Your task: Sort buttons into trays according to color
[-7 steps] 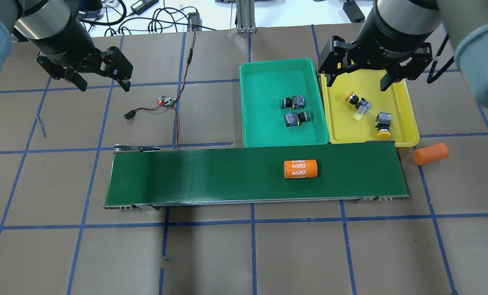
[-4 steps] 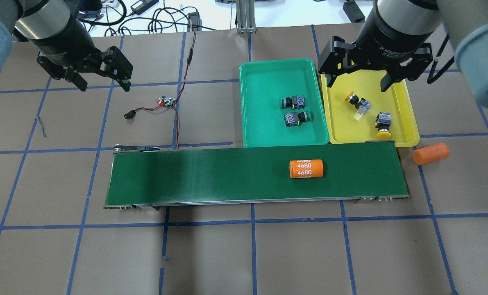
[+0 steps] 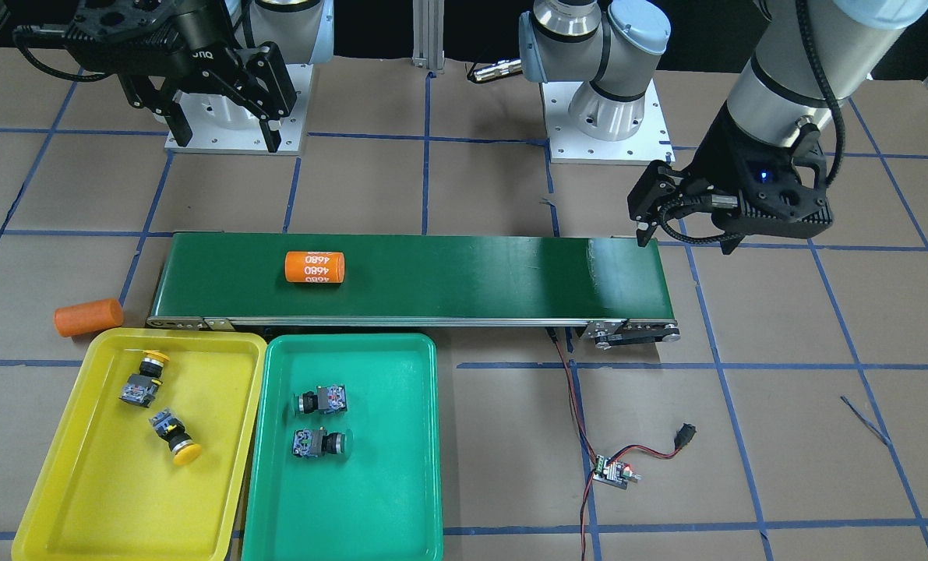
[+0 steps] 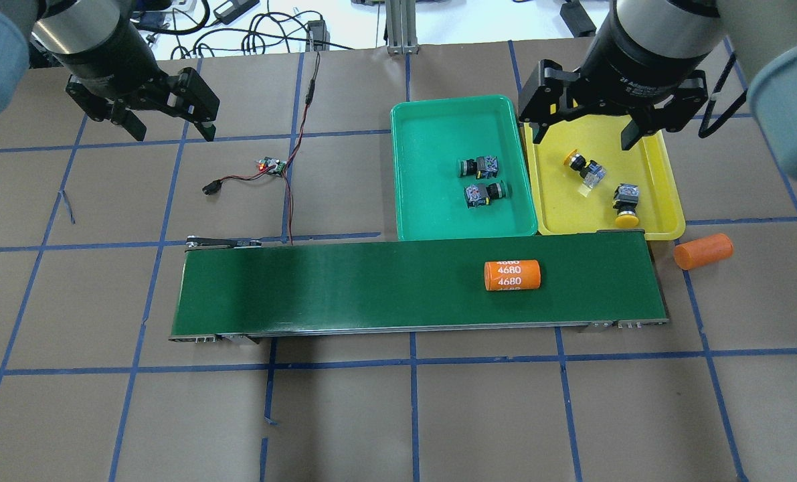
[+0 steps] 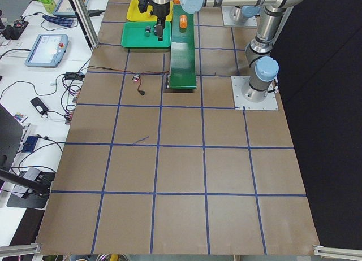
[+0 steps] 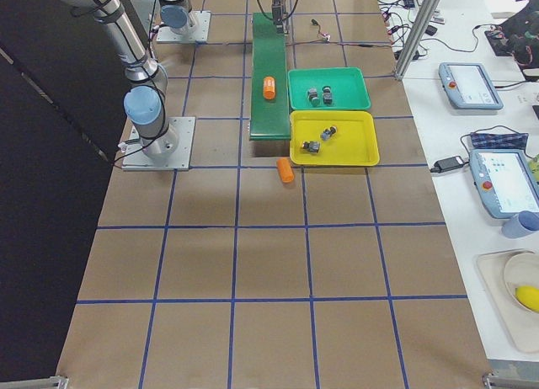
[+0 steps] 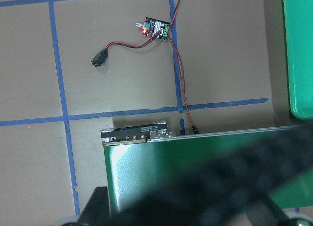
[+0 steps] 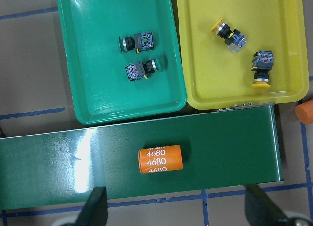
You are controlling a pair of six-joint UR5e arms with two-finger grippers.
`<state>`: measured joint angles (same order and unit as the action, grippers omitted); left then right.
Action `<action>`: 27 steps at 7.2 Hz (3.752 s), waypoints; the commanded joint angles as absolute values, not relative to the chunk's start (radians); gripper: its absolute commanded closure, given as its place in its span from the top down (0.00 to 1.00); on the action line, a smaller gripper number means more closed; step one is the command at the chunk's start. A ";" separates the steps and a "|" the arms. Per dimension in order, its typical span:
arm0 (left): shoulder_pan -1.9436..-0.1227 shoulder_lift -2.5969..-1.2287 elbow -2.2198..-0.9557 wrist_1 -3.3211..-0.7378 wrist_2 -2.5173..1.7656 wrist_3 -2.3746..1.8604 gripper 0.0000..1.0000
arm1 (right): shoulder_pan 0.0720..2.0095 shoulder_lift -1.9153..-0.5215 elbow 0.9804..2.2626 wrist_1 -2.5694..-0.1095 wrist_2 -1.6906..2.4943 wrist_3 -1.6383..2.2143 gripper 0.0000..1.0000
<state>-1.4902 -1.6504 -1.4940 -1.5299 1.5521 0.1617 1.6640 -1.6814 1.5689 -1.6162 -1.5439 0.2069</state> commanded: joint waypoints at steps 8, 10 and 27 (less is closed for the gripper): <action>-1.503 -1.635 -1.466 -1.586 1.562 0.149 1.00 | 1.666 -1.687 1.569 -1.614 -1.534 0.206 1.00; -1.502 -1.637 -1.463 -1.586 1.562 0.150 1.00 | 1.684 -1.697 1.568 -1.615 -1.537 0.207 1.00; -1.502 -1.637 -1.463 -1.588 1.559 0.149 1.00 | 1.695 -1.700 1.571 -1.614 -1.545 0.207 1.00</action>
